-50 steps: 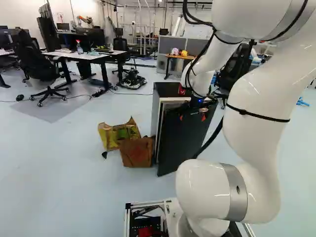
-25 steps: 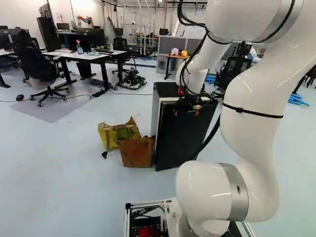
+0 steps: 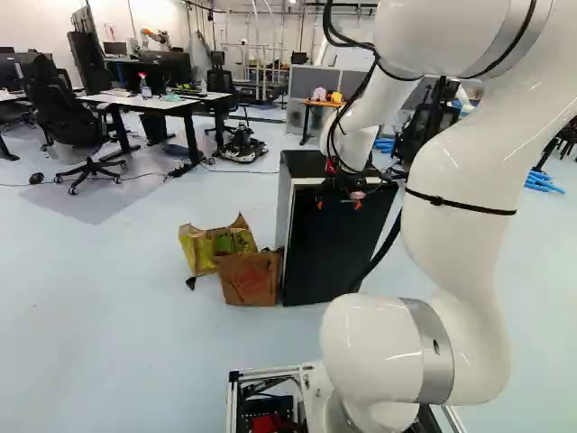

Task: Grab a drink from the fridge

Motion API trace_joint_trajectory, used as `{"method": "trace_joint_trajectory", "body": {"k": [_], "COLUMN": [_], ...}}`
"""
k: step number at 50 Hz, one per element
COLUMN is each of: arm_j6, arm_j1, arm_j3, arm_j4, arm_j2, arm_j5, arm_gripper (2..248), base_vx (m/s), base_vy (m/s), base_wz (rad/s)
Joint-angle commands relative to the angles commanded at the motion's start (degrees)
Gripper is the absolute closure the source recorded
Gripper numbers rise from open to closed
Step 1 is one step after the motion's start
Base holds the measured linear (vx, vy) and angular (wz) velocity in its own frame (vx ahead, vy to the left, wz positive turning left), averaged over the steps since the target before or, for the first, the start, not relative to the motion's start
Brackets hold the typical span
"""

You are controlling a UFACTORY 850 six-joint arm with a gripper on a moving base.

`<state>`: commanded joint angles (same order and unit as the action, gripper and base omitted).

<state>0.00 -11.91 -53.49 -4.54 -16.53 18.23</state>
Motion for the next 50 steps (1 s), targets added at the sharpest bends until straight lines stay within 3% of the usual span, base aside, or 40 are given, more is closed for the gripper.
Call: {"method": "trace_joint_trajectory", "body": {"k": [33,50], "arm_j6": [0.0,0.0], "arm_j1": [0.0,0.0], "arm_j3": [0.0,0.0], "arm_j4": [1.3,1.6], "arm_j2": [0.0,0.0], "arm_j5": [-6.0,-6.5], "arm_gripper": [3,3], "base_vx": [0.000,0.000], "base_vy": [0.000,0.000], "base_wz": [0.000,0.000]}}
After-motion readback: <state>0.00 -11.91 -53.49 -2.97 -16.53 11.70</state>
